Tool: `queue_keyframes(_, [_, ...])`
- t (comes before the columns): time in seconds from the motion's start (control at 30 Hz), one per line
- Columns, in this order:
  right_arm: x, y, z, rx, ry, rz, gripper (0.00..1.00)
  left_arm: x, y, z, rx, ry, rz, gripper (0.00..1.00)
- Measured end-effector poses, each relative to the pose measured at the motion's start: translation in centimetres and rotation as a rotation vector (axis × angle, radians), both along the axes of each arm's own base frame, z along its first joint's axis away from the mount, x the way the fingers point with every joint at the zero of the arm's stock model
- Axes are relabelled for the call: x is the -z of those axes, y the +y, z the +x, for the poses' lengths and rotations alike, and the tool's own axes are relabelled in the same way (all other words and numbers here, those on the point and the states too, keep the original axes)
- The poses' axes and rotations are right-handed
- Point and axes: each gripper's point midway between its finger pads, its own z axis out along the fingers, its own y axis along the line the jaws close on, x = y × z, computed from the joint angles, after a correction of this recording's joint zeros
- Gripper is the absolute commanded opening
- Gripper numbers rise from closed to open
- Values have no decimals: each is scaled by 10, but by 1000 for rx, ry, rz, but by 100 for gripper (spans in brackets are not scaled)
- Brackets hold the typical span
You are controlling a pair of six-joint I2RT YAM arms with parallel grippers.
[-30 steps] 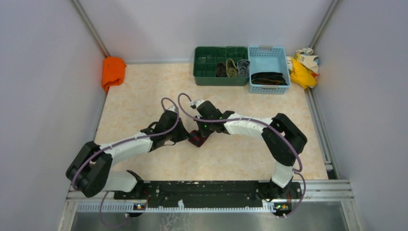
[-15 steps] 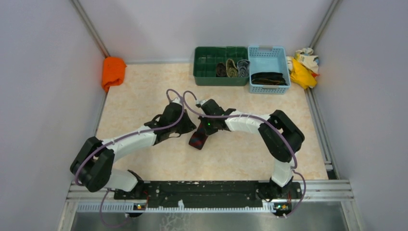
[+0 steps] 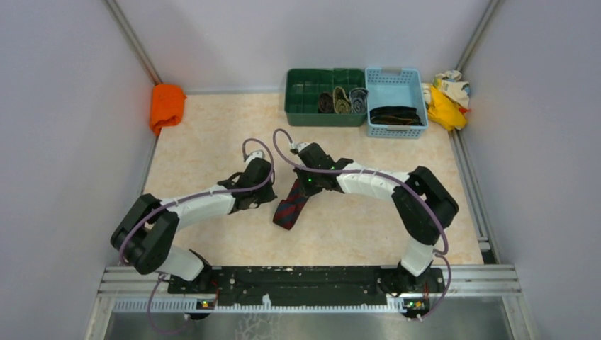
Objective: Roll the ties
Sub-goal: Roll the tie at the center of the board.
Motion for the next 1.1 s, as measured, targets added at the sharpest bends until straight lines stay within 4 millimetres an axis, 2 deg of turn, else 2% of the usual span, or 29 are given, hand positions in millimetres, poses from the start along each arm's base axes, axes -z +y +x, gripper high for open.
queue_keyframes(0.17, [-35, -7, -7, 15, -49, 58, 0, 12, 2, -4, 9, 25, 20, 0])
queue_keyframes(0.27, [-40, -15, -17, 18, -47, 79, 0, 14, -1, -4, 26, 26, 10, 0])
queue_keyframes(0.5, [3, -36, -52, 34, 81, 43, 0, 19, -18, -6, 86, 46, -46, 0])
queue_keyframes(0.6, [13, -40, -61, 43, 118, 42, 0, 19, -25, -6, 108, 48, -71, 0])
queue_keyframes(0.83, [27, -25, -56, 49, 139, 79, 0, 20, -30, -7, 129, 40, -103, 0])
queue_keyframes(1.1, [25, 0, -38, 40, 128, 132, 0, 21, -36, -6, 144, 26, -127, 0])
